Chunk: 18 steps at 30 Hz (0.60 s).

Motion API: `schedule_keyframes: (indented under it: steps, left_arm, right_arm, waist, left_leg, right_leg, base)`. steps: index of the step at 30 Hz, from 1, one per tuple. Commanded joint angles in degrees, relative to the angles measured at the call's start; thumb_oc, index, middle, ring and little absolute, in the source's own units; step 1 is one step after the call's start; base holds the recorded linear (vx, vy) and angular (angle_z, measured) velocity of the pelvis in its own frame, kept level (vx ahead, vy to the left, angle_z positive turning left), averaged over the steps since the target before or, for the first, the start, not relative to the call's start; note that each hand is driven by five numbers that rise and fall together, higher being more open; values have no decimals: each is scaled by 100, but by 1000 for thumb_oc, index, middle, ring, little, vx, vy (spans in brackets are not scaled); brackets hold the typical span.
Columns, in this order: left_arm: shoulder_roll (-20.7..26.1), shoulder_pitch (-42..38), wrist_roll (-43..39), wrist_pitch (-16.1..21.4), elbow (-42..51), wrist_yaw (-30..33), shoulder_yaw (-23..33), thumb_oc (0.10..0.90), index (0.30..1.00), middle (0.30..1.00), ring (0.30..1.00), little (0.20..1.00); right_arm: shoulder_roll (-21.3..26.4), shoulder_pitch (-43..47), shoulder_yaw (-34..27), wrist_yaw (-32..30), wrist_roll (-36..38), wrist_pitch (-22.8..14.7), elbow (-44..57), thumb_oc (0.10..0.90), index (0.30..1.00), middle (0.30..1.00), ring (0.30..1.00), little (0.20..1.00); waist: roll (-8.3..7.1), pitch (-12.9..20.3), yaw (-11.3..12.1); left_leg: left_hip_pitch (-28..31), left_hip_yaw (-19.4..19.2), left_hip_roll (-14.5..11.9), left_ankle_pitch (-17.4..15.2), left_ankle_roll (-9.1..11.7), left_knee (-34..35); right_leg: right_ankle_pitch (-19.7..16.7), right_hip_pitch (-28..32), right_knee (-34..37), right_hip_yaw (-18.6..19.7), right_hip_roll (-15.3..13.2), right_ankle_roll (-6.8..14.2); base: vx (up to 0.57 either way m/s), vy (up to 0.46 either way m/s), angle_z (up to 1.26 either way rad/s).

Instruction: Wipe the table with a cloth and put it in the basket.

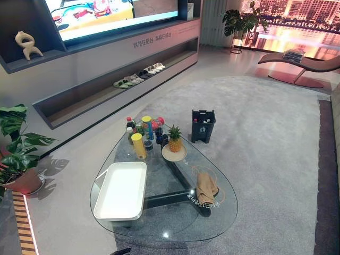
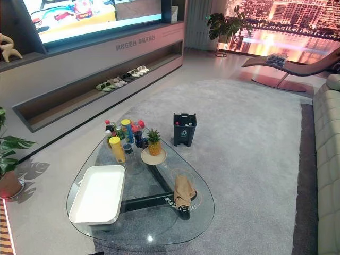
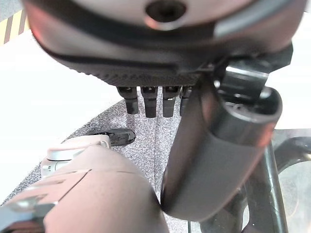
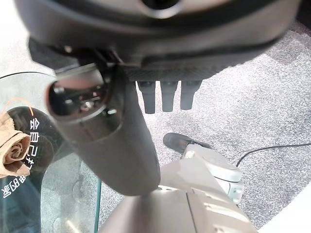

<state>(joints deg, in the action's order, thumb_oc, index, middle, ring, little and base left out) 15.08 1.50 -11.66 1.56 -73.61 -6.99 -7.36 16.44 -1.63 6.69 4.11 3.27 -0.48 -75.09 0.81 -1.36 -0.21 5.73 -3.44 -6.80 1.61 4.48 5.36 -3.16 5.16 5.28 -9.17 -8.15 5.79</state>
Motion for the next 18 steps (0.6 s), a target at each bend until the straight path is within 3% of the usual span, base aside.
schedule_keyframes:
  steps: [1, 18]
  left_arm:
    - [33, -461, 193, 99, -371, 6, -37, 800, 900, 900, 900, 900]
    - [102, -452, 148, 153, -329, -18, 3, 800, 900, 900, 900, 900]
  right_arm:
    - [-185, 365, 87, 14, -98, 53, -442, 800, 900, 900, 900, 900]
    - [-114, 314, 29, 30, -152, 146, -440, 800, 900, 900, 900, 900]
  waist:
    - [-39, -298, 29]
    - [-32, -343, -19]
  left_leg:
    - [6, 4, 123, -23, -160, -36]
    - [-67, -8, 134, 12, -143, -36]
  right_leg:
    - [72, 177, -145, -194, -157, 69]
    - [-34, 102, -81, -136, -161, 109]
  base:
    - [0, 0, 0]
    - [7, 0, 0]
